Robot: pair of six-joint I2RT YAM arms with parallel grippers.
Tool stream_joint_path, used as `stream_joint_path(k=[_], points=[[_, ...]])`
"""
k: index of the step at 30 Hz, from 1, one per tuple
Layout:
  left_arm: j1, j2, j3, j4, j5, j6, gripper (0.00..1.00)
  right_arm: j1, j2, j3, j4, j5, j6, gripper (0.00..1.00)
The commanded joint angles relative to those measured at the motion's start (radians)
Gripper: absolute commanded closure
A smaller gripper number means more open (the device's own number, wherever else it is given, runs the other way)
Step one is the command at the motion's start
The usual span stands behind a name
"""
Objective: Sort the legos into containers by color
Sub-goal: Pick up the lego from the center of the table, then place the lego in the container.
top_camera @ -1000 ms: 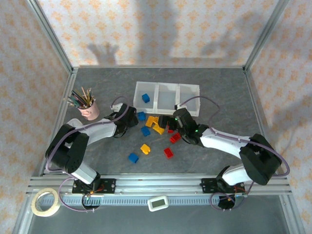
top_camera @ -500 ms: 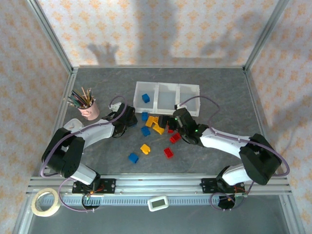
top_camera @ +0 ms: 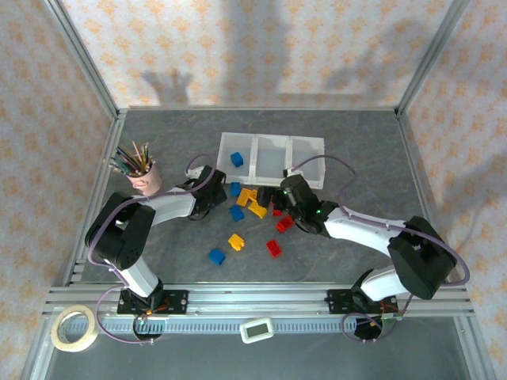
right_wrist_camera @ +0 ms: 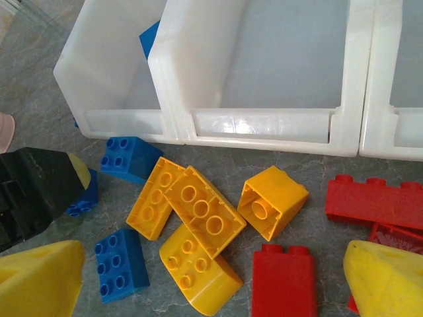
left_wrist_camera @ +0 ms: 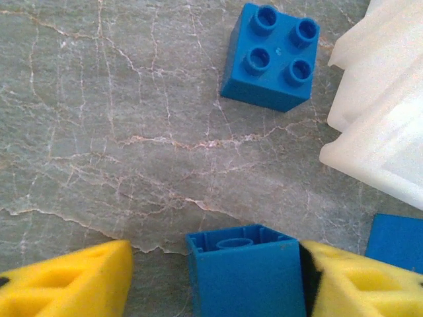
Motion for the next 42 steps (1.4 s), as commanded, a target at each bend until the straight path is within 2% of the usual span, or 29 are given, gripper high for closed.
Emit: stream_joint_path(k=[1, 12, 19, 25, 29, 36, 42], points=[[-0.002, -0.001, -0.023, 0.018, -0.022, 0.001, 0.41, 0.004, 0.015, 0.028, -0.013, 0.034, -0.012, 0.00], [0.000, -0.040, -0.028, 0.011, -0.020, 0.043, 0.74, 0.004, 0.019, 0.052, -0.025, 0.024, -0.026, 0.00], [-0.002, -0.151, -0.003, -0.049, -0.043, 0.087, 0.91, 0.002, -0.022, 0.068, -0.038, 0.026, -0.045, 0.00], [-0.006, -0.213, 0.114, -0.117, -0.050, 0.149, 0.94, -0.005, -0.032, 0.110, -0.064, 0.032, -0.072, 0.00], [-0.016, -0.191, 0.211, -0.121, -0.019, 0.218, 0.94, -0.028, -0.024, 0.135, -0.073, 0.036, -0.079, 0.00], [-0.020, 0.025, 0.455, -0.180, -0.028, 0.289, 0.94, -0.092, -0.006, 0.157, -0.073, 0.052, -0.067, 0.00], [-0.020, 0.261, 0.684, -0.244, -0.082, 0.326, 0.93, -0.114, -0.004, 0.165, -0.068, 0.069, -0.069, 0.00]])
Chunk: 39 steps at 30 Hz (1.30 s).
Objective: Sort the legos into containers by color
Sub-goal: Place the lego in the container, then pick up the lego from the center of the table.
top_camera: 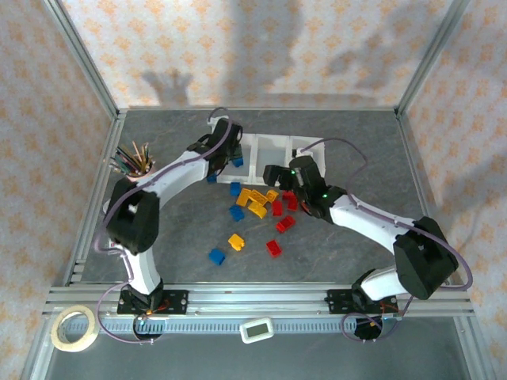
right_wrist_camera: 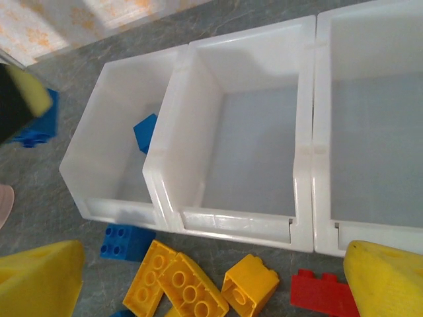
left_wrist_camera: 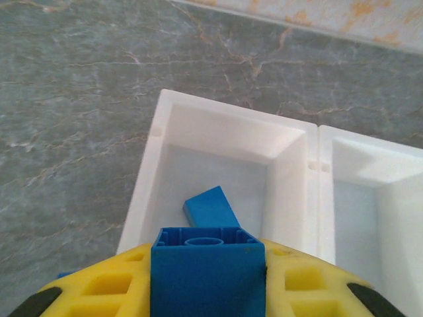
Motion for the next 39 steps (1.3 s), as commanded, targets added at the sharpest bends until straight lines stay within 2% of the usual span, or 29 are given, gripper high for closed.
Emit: stream_joint_path(k=[1, 5, 6, 10, 15, 20, 25, 30, 39], points=[[-0.004, 0.111, 0.114, -0.092, -0.059, 0.053, 0.93, -0.007, 0.002, 0.035, -0.016, 0.036, -0.006, 0.00], [-0.005, 0.223, 0.228, -0.124, -0.077, 0.068, 0.86, -0.010, 0.004, 0.049, -0.025, 0.035, -0.016, 0.00], [-0.005, 0.243, 0.252, -0.128, -0.079, 0.072, 0.81, -0.010, 0.003, 0.053, -0.029, 0.035, -0.020, 0.00], [-0.004, 0.295, 0.326, -0.155, -0.075, 0.086, 0.69, -0.011, -0.009, 0.067, -0.044, 0.037, -0.028, 0.00], [-0.002, 0.287, 0.351, -0.162, -0.066, 0.097, 0.51, -0.010, -0.029, 0.078, -0.059, 0.023, -0.038, 0.00], [-0.003, 0.237, 0.337, -0.180, -0.042, 0.102, 0.46, -0.010, -0.043, 0.088, -0.081, 0.005, -0.042, 0.00], [-0.005, 0.097, 0.191, -0.128, 0.035, 0.089, 0.43, -0.010, -0.056, 0.059, -0.088, -0.060, -0.031, 0.00], [-0.004, -0.075, -0.037, -0.056, 0.085, 0.049, 0.42, -0.010, -0.063, 0.009, -0.087, -0.115, 0.002, 0.00], [-0.035, -0.217, -0.315, -0.018, 0.146, -0.022, 0.38, -0.004, -0.015, -0.104, -0.001, -0.168, 0.055, 0.00]])
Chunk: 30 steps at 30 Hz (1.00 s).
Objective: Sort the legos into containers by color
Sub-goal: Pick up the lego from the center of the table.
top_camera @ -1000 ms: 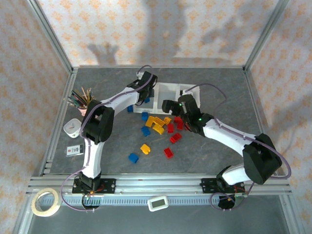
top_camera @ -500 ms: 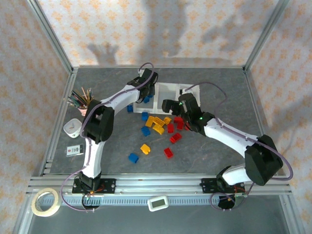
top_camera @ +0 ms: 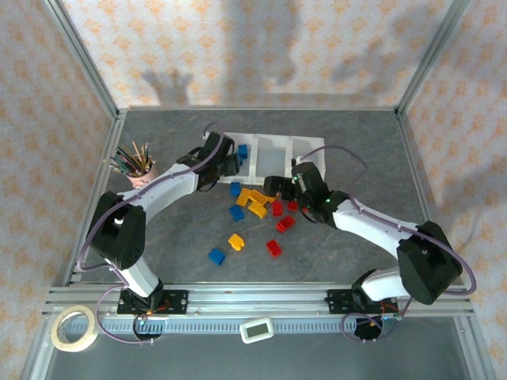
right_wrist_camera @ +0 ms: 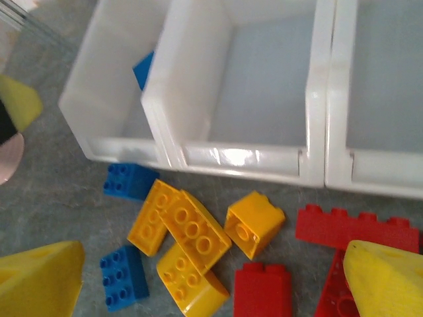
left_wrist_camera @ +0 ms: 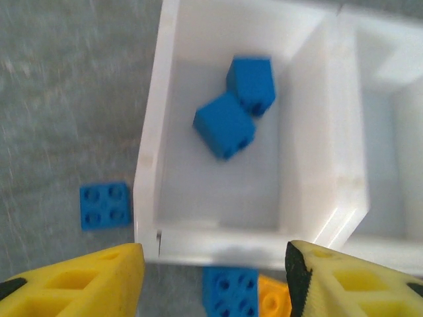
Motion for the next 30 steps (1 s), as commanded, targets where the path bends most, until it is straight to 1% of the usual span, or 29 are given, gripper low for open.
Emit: stream_joint_path(k=[1, 4, 7, 11, 17, 22, 26, 30], points=[[-0.029, -0.031, -0.076, 0.030, 0.030, -0.049, 0.37, -0.001, 0.020, -0.040, 0.073, -0.036, 0.033, 0.00], [-0.048, -0.027, -0.115, 0.058, 0.036, -0.060, 0.35, 0.001, 0.023, -0.078, 0.128, -0.040, 0.051, 0.00], [-0.061, -0.001, -0.128, 0.079, 0.026, -0.063, 0.33, 0.001, 0.037, -0.082, 0.137, -0.028, 0.056, 0.00], [-0.062, 0.040, -0.124, 0.117, 0.015, -0.064, 0.29, 0.004, 0.040, -0.079, 0.137, -0.006, 0.042, 0.00], [-0.062, 0.118, -0.086, 0.123, -0.007, -0.064, 0.29, 0.004, 0.028, -0.080, 0.135, 0.016, 0.029, 0.00], [-0.062, 0.163, -0.060, 0.125, -0.034, -0.066, 0.33, 0.004, 0.030, -0.077, 0.133, 0.017, 0.023, 0.00], [-0.062, 0.181, -0.058, 0.134, -0.054, -0.069, 0.39, 0.004, 0.031, -0.072, 0.132, 0.019, 0.017, 0.00], [-0.062, 0.187, -0.067, 0.154, -0.043, -0.075, 0.46, 0.004, 0.032, -0.066, 0.131, 0.019, 0.012, 0.00]])
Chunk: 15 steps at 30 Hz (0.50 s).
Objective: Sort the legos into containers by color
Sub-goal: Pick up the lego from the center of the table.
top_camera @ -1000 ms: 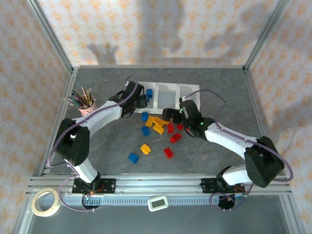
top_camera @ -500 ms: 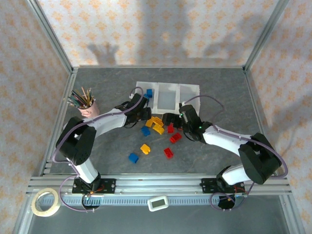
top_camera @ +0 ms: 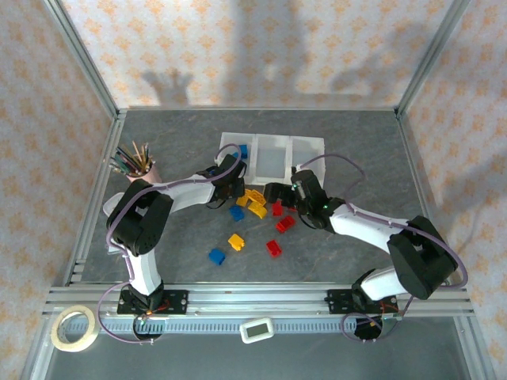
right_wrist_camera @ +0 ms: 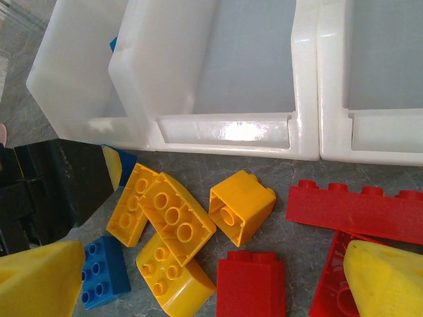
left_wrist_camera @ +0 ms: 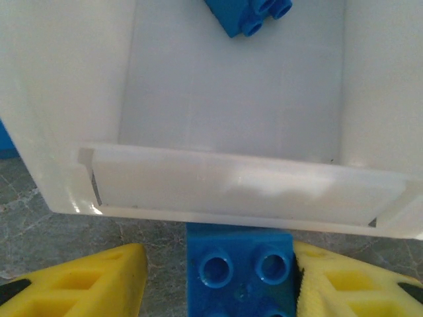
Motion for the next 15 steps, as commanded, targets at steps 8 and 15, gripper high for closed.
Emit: stream_joint_path(k=[8, 15], points=[[-0.002, -0.003, -0.002, 0.046, -0.040, 0.010, 0.63, 0.003, 0.001, 0.026, 0.012, 0.030, -0.024, 0.00], [-0.002, -0.047, -0.010, 0.019, -0.074, 0.028, 0.76, 0.003, -0.030, 0.045, -0.016, 0.050, -0.047, 0.00]])
